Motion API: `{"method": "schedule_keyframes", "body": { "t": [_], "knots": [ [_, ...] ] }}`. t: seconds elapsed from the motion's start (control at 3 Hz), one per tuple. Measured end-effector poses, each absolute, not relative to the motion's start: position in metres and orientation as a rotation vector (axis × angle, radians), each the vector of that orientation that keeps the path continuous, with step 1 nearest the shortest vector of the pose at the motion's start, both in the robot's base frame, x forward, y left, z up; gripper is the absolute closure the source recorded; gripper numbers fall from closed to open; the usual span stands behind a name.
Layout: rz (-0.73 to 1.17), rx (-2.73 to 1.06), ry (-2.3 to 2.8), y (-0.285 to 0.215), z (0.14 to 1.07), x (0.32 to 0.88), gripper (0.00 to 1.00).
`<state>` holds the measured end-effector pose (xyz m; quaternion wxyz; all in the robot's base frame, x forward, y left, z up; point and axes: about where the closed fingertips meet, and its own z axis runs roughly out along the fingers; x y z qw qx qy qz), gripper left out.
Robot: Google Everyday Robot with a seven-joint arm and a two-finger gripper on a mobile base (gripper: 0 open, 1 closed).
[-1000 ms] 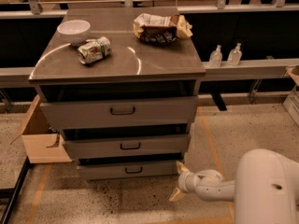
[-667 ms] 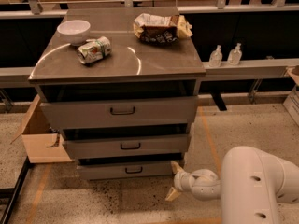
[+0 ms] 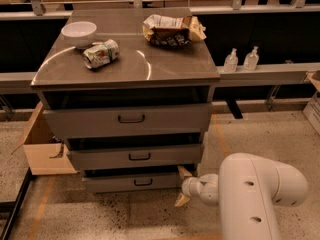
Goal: Open bottom drawer
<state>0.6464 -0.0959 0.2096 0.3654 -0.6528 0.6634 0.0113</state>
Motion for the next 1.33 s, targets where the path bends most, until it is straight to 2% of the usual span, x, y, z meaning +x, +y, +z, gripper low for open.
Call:
{"method": "schedule_keyframes", "body": {
  "t": [1.33],
  "knots": [
    [-0.010, -1.733, 1.723, -0.095, 0.189, 0.681, 0.00]
  ]
}}
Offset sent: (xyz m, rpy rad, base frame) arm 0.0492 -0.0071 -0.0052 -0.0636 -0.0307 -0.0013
